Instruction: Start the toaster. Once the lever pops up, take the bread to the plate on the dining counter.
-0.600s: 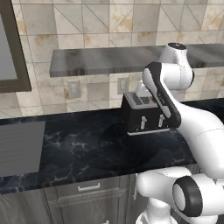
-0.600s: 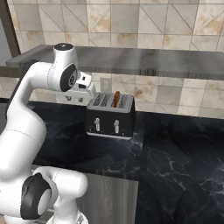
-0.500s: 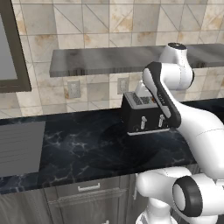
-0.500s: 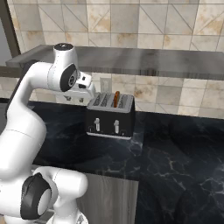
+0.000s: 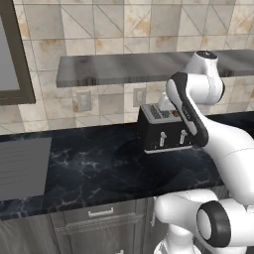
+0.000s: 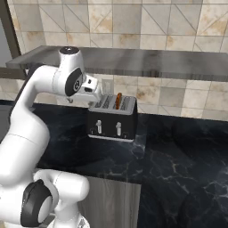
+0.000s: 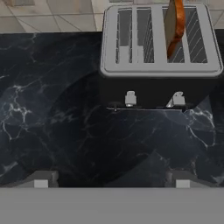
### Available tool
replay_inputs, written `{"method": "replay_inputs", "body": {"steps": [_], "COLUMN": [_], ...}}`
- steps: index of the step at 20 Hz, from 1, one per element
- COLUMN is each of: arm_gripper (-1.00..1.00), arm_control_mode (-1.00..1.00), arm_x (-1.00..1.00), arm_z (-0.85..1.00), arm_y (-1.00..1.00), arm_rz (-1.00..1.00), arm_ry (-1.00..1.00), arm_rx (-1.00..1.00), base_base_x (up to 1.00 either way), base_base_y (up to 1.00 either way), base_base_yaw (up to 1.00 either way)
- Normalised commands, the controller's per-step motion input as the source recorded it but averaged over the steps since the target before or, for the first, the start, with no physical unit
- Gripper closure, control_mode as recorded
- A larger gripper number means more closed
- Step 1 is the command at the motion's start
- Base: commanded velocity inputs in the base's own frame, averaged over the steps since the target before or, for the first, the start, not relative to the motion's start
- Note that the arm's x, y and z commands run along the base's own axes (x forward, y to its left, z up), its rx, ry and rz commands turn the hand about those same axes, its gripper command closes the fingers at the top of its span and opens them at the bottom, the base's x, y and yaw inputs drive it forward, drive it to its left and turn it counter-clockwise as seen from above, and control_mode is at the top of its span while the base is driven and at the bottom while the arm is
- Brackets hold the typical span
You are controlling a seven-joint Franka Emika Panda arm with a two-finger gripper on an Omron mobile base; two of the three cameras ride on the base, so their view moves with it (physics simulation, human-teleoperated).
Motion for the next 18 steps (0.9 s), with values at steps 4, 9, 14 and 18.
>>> {"method": "replay_inputs", "body": {"steps": [4, 9, 14, 18], "arm_gripper": [-1.00, -1.00, -1.00, -1.00], "arm_control_mode": [-1.00, -1.00, -1.00, -1.00], "arm_x": [0.00, 0.00, 0.00, 0.00], "arm_z": [-0.18, -0.25, -0.28, -0.16], "arm_y": [-0.35, -0.26, -0.11, -0.21], "arm_rz": [0.00, 0.00, 0.00, 0.00], "arm_ry": [-0.12, -0.13, -0.13, -0.02], "arm_rx": [0.00, -0.02, -0.05, -0.03], "base_base_x": [0.00, 0.00, 0.00, 0.00], "base_base_y": [0.00, 0.00, 0.00, 0.00], "base_base_yaw": [0.00, 0.00, 0.00, 0.00]}}
